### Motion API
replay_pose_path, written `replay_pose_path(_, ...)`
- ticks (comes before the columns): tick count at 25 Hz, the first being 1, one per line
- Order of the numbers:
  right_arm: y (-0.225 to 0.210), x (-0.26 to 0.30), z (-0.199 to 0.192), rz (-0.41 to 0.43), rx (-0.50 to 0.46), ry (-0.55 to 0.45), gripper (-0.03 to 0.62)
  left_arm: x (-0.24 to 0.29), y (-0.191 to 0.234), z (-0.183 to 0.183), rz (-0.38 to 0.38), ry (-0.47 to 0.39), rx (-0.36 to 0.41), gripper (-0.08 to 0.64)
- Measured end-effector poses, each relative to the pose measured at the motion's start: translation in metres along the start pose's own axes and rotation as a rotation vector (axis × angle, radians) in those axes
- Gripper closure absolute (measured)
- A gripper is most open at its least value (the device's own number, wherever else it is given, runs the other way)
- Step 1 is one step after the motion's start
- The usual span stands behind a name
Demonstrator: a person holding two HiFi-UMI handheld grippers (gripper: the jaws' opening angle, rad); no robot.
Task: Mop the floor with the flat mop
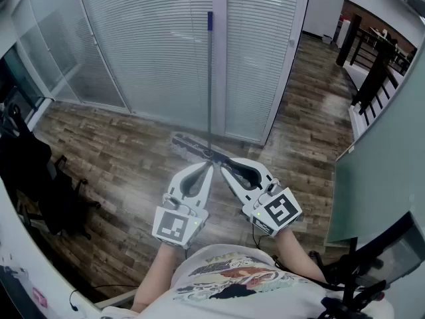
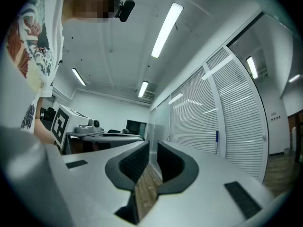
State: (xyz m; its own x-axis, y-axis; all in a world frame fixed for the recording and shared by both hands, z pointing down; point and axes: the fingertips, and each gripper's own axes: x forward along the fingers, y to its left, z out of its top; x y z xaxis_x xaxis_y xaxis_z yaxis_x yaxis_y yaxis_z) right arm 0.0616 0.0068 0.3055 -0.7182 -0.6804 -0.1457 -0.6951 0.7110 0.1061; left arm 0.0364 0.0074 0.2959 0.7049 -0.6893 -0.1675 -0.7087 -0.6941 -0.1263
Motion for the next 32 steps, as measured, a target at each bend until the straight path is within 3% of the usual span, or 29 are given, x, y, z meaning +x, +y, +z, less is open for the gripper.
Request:
replay_pose_path(8,0.012,0.002,-0.004,0.014,-0.031,0.035,0.529,-0.007,0.013,0.009,0.086,-0.044,0.008,0.548)
replay_pose_path(16,0.024,0.020,-0.010,-0.017,-0.038,0.104,0.537,-0.021,0.033,-0.007,0.065,0.023,-0.026,0.548)
replay_pose_path(23,0.039,0.037,-0.024,-0.003,0.140,0.118,0.549,-0.038,0.052,-0.027,0.052,0.096,-0.060,0.549)
replay_pose_path(32,0.043,0.038,-0.043,-0.018,0.107,0.141,0.548,-0.049,0.058,-0.053,0.078,0.108,-0.106,0.548)
